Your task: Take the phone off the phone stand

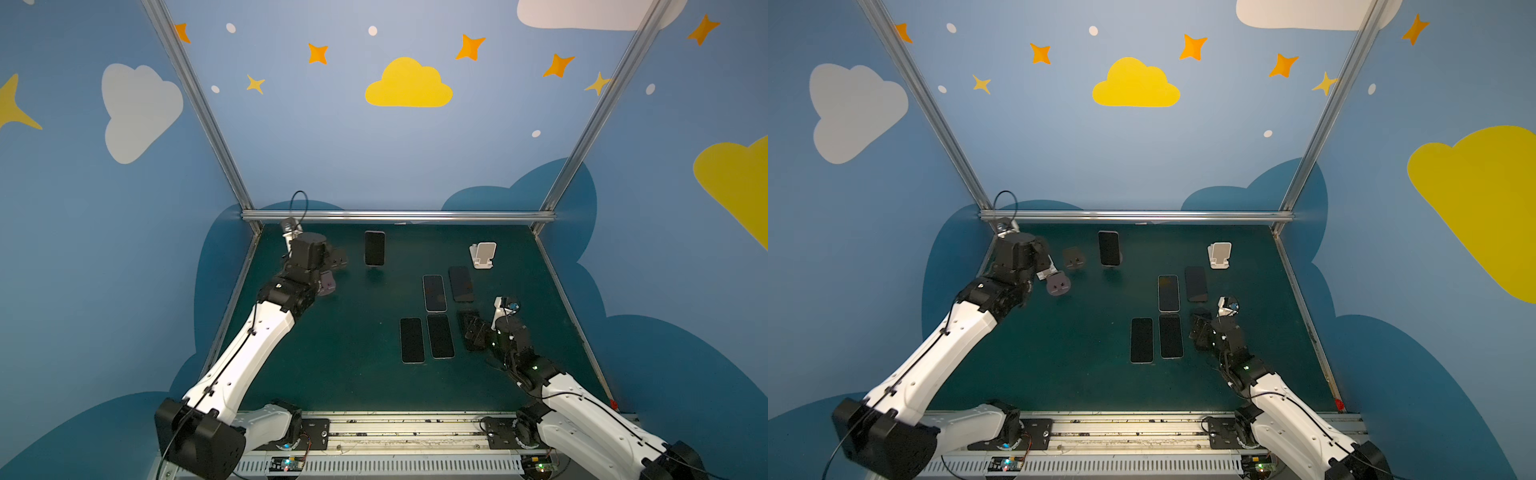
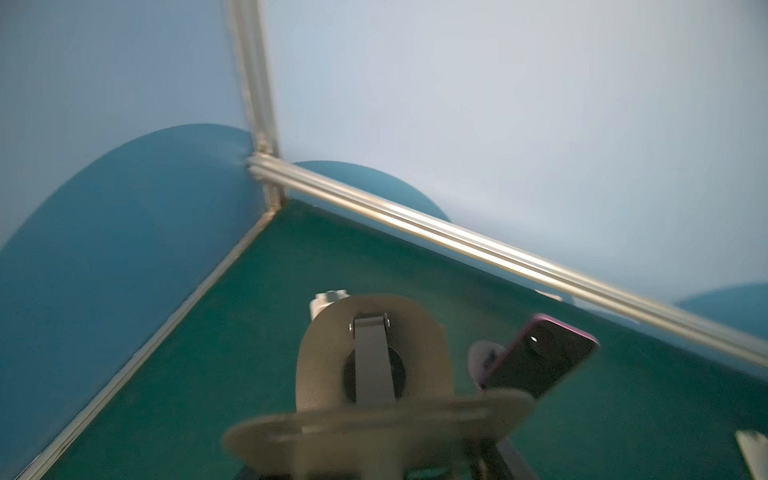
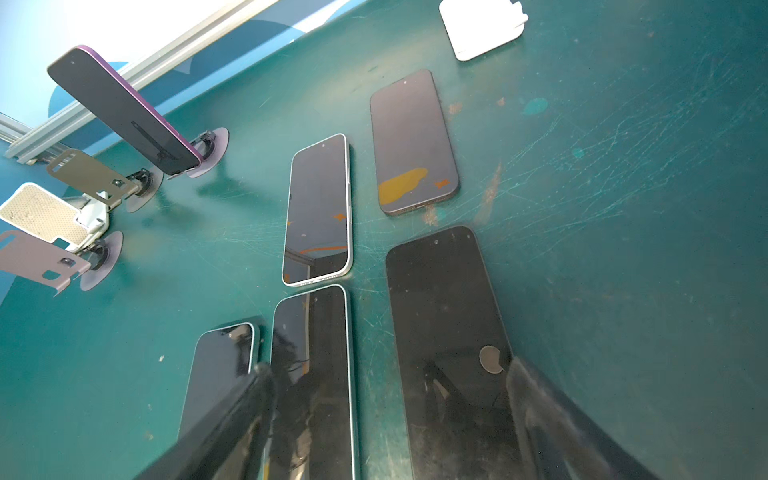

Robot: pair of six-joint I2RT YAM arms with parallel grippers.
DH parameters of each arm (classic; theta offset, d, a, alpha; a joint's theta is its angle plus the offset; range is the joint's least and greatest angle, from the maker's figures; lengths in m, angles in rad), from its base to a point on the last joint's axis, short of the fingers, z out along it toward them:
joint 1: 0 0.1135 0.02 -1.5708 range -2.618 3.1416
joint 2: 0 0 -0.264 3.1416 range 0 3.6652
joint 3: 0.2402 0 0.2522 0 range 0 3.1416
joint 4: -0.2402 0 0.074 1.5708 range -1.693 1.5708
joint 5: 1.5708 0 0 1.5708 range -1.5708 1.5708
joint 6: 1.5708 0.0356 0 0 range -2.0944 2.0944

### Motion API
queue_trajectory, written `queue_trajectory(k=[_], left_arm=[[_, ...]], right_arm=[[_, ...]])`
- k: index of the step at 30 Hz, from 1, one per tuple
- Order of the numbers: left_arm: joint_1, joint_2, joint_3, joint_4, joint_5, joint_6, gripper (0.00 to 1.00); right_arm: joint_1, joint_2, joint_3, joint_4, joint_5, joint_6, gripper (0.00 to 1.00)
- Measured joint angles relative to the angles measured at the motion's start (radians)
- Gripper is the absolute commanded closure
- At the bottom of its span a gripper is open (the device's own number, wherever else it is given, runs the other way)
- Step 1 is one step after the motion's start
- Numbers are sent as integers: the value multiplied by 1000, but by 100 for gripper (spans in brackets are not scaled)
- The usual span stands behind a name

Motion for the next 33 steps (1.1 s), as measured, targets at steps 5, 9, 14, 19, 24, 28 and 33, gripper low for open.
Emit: queue_trajectory(k=[5, 9, 14, 19, 24, 28, 33], left_arm=[[211, -13, -96, -16, 58, -115, 50], [294, 11, -178, -5, 101, -173, 50], [338, 125, -183, 24, 140, -210, 50], [345, 266, -140, 47, 145, -208, 50], [346, 399, -61, 52, 141, -195, 50], [348, 474, -35, 55, 142, -192, 50], [348, 509, -32, 55, 152, -193, 49]], right_arm=[[0, 23, 0, 9, -3, 1, 13], [0, 76, 8, 10, -7, 4, 13], [0, 113, 69, -42, -8, 24, 13], [0, 122, 98, -53, -7, 37, 13], [0, 128, 98, -62, -6, 37, 13], [0, 128, 98, -64, -6, 37, 13], [0, 128, 98, -65, -6, 37, 13]])
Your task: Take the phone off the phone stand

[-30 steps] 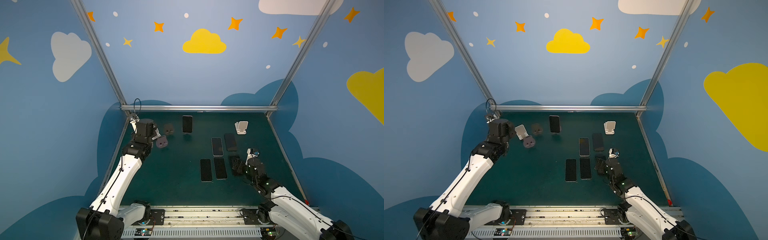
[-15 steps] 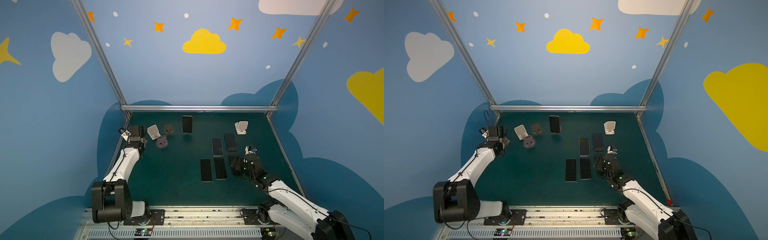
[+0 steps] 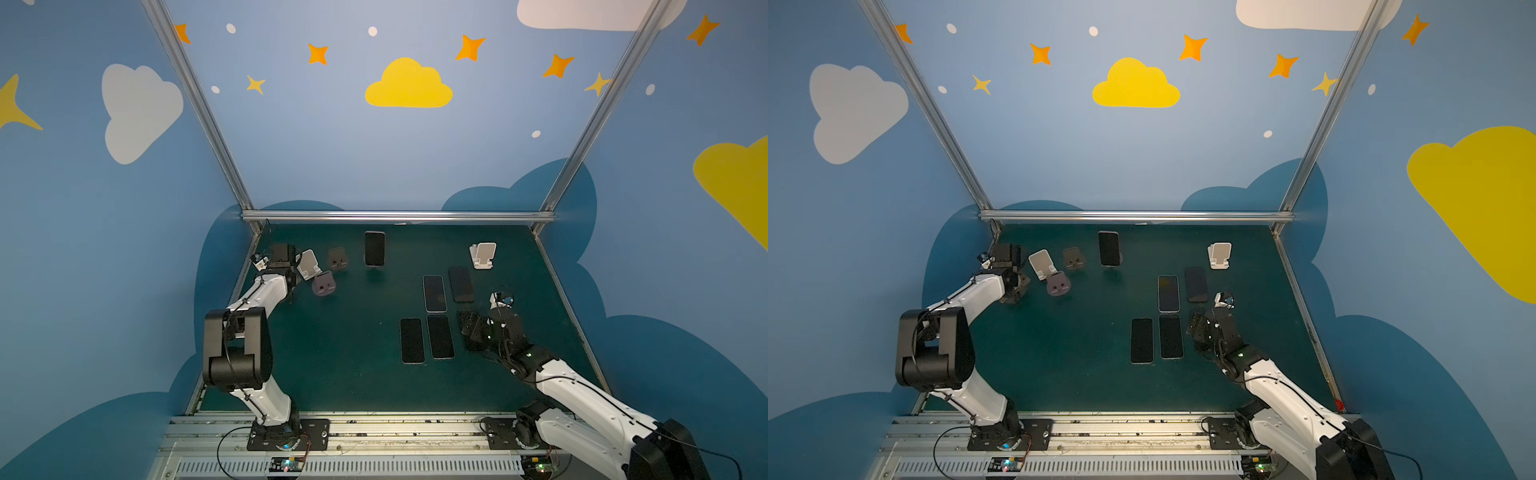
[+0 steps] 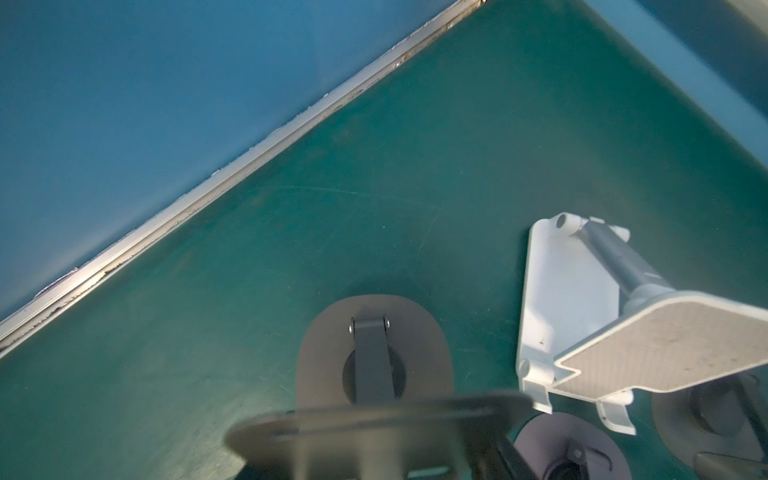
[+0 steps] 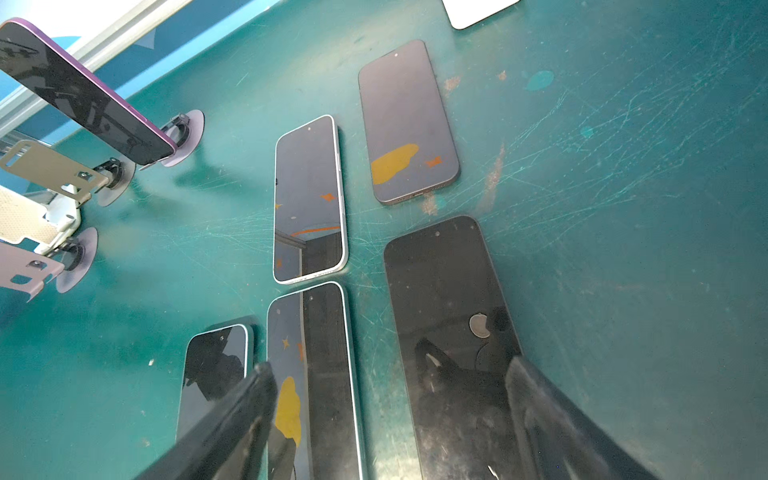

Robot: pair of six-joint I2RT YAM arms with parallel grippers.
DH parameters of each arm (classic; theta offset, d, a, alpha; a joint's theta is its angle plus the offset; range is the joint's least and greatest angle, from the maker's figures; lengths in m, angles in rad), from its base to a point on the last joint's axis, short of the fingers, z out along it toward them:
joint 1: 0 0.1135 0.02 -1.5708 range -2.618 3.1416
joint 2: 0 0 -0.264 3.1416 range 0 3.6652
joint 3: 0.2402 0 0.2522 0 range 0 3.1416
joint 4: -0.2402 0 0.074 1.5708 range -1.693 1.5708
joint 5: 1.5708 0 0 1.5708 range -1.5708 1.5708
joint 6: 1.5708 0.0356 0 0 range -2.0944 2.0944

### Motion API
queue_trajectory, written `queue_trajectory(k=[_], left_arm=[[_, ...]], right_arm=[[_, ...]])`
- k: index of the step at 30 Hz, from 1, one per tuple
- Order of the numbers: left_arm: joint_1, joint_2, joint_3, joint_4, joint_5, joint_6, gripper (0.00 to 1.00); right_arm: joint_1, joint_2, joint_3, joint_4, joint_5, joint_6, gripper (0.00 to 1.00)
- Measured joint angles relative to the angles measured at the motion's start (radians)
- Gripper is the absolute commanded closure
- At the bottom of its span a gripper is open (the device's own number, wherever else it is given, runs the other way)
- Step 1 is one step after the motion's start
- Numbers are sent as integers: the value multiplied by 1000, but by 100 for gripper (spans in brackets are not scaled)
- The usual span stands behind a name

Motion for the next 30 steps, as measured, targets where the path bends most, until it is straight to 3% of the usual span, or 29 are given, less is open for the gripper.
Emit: queue_trajectory(k=[12, 19, 30], left_arm=[[-23, 35, 1, 6, 20, 23, 43], [-32, 49, 31, -6, 32, 61, 26], [-36, -11, 40, -50, 69, 81, 13]], right_arm=[[0, 13, 0, 0, -1, 0, 13], [0, 14, 0, -2, -1, 0, 13], [0, 0, 0, -8, -1, 0, 13]])
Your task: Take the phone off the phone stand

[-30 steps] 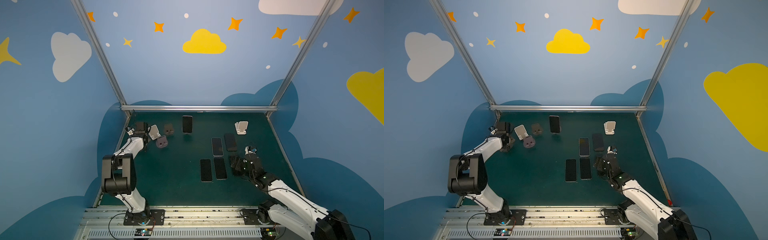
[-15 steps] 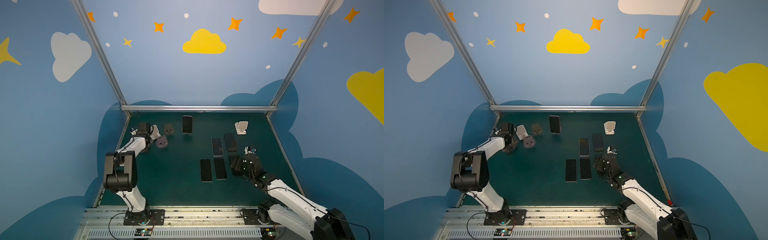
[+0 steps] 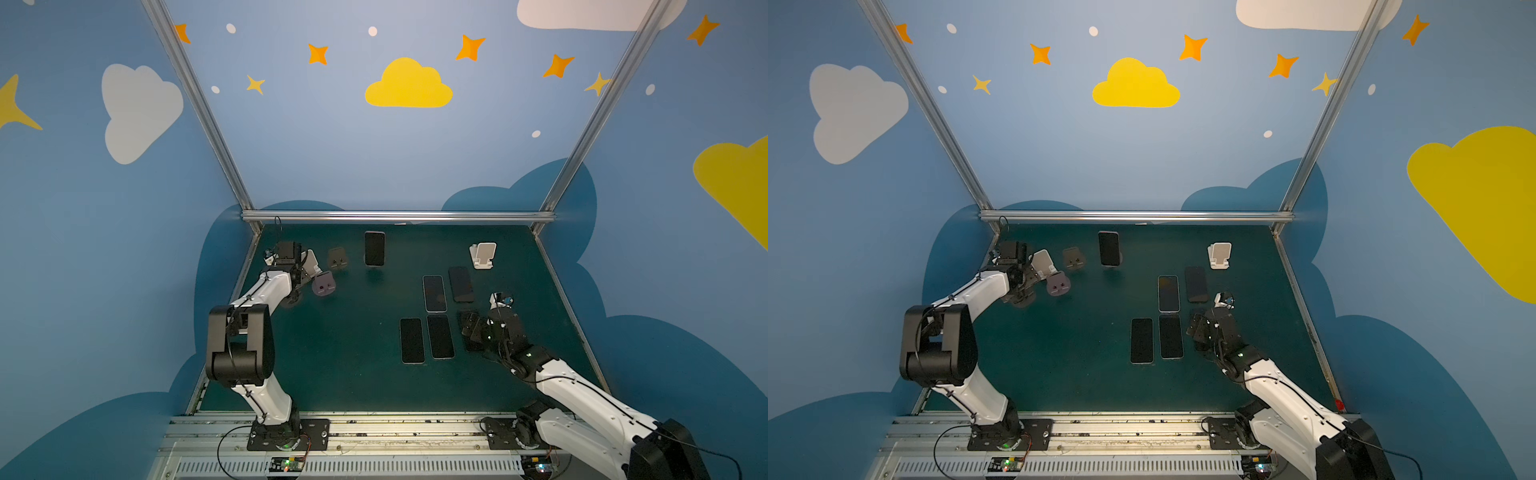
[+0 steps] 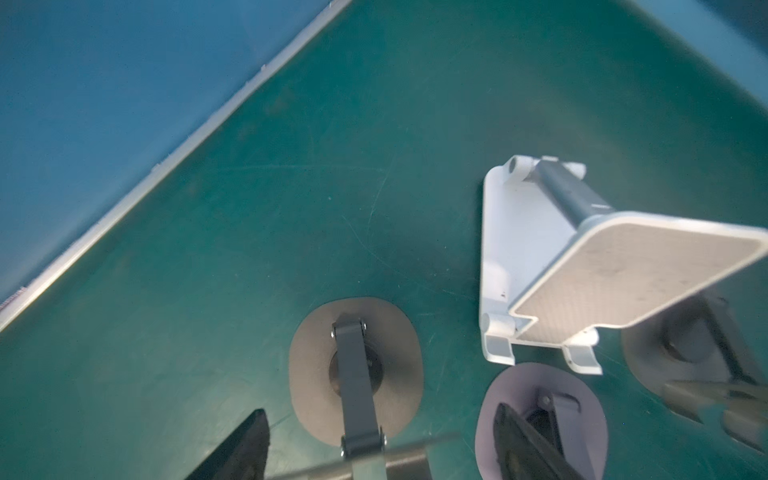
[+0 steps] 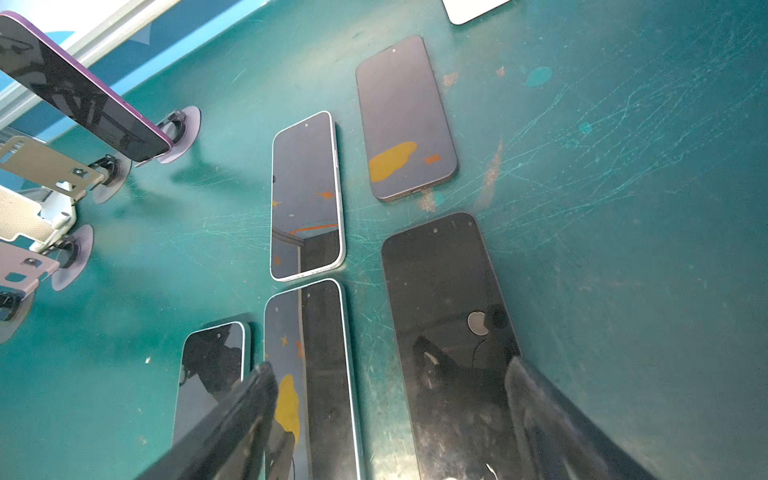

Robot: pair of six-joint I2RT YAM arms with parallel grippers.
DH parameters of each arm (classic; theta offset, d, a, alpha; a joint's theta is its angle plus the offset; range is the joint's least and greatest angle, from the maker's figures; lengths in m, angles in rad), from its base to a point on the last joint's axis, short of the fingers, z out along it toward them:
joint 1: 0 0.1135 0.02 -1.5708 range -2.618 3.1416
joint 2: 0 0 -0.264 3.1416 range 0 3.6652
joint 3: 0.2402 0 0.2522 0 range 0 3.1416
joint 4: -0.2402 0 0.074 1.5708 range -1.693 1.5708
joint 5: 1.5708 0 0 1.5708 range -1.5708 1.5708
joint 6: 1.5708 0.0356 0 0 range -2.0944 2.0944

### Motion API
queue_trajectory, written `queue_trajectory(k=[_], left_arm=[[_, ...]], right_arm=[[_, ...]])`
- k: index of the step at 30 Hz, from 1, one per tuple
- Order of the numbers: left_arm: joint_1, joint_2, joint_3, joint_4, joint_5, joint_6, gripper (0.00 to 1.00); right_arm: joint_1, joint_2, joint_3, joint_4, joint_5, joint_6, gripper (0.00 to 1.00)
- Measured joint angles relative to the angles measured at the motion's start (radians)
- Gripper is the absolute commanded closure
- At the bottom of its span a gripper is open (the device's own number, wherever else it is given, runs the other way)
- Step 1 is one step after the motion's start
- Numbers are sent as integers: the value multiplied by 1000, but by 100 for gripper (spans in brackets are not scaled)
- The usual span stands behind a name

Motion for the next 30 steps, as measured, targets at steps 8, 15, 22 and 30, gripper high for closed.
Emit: queue_trajectory(k=[8, 15, 22, 30], left_arm=[[-4, -300, 8, -11, 36, 10, 0], [-5, -550, 7, 31, 127, 16, 0], [-7, -732, -160, 205, 196, -78, 0], [-7, -710, -257, 354, 237, -260, 0]], right_arm=[[0, -3, 1, -14, 9, 0, 14], [0, -7, 1, -13, 18, 0, 14], [0, -5, 1, -12, 43, 4, 14], [0, 2, -5, -5, 92, 27, 13]])
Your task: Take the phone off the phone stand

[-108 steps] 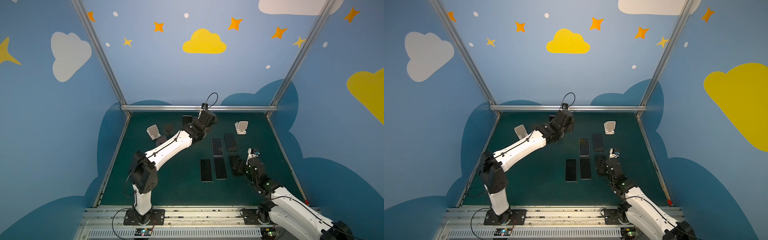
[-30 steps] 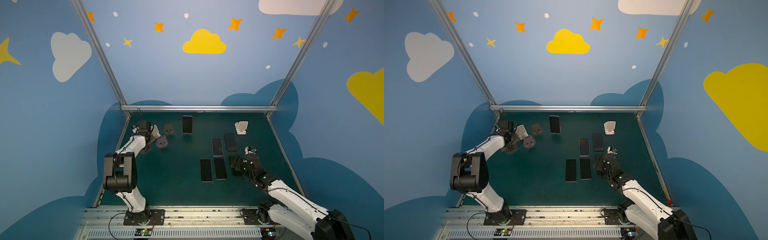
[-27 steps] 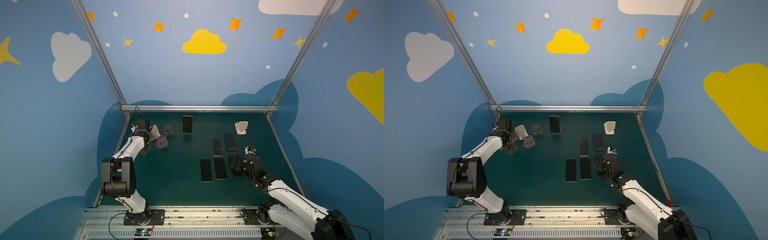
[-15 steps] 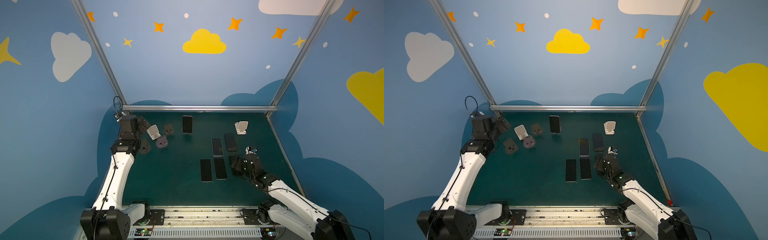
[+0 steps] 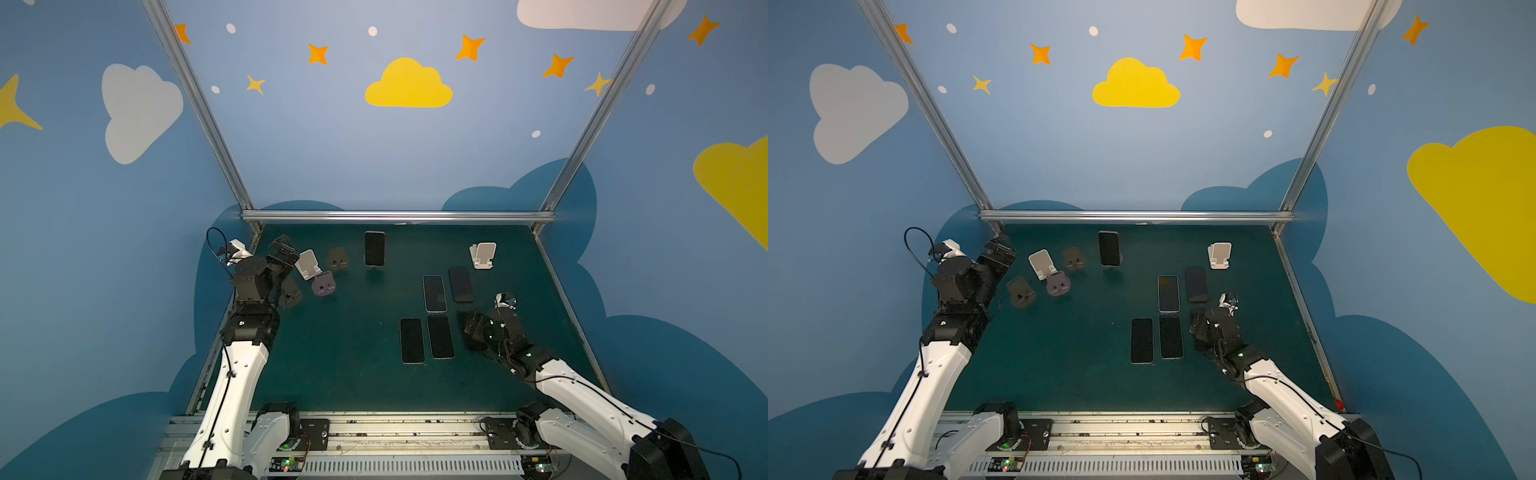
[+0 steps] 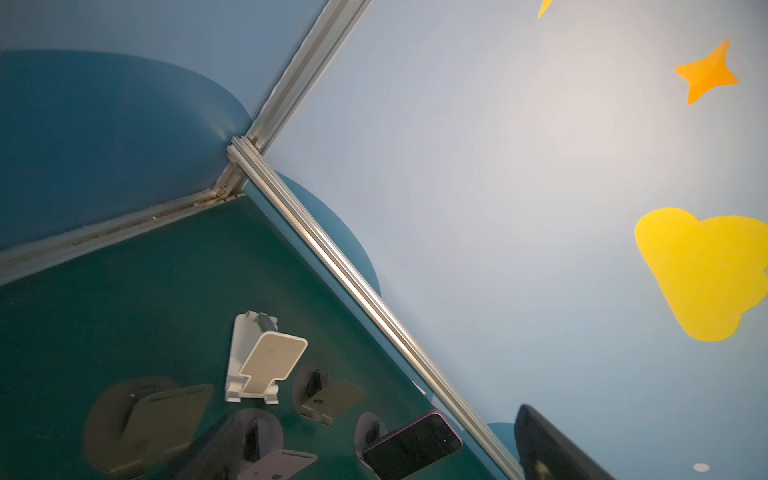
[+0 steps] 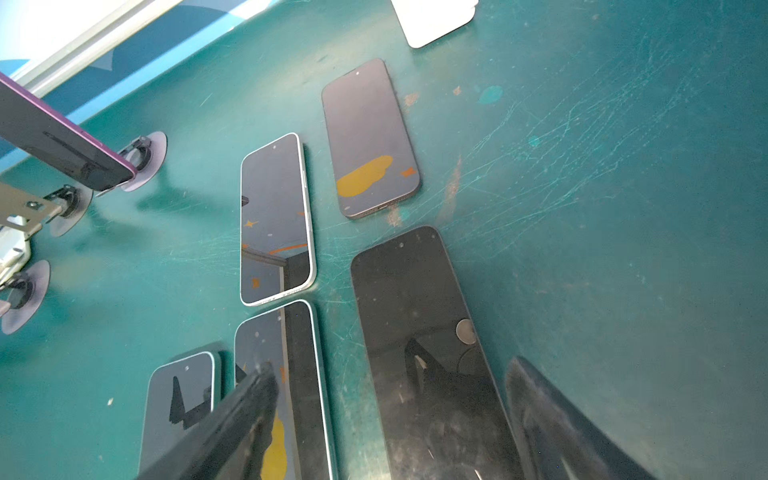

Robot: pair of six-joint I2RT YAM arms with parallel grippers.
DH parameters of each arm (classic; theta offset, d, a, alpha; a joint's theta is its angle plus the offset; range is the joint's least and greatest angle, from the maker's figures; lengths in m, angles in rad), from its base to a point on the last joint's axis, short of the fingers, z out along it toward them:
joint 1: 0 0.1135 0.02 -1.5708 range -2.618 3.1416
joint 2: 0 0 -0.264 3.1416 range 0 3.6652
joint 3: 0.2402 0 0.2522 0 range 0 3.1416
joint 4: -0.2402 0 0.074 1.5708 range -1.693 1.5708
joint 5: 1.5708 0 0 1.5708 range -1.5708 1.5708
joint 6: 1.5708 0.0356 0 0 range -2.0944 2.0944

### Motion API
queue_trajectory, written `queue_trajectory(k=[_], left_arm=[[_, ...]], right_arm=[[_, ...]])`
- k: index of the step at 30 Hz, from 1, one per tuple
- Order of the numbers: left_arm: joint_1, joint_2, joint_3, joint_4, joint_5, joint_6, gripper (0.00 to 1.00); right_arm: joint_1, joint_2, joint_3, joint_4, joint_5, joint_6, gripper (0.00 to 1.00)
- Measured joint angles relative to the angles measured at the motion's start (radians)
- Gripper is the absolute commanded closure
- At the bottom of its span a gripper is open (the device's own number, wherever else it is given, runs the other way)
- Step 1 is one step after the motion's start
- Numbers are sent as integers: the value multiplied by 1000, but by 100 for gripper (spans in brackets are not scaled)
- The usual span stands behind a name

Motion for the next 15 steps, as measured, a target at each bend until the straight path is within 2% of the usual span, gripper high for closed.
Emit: queue_trajectory(k=[6, 10, 15], left_arm=[[-2, 58, 13, 47, 106, -54, 0], [-20, 105, 75, 47, 164, -50, 0], [-63, 134, 121, 93, 196, -46, 0]], right_arm=[[0, -8, -36, 41, 6, 4, 11], [-2, 3, -53, 83, 0, 5, 11], [-2, 22, 10, 99, -41, -11, 11]])
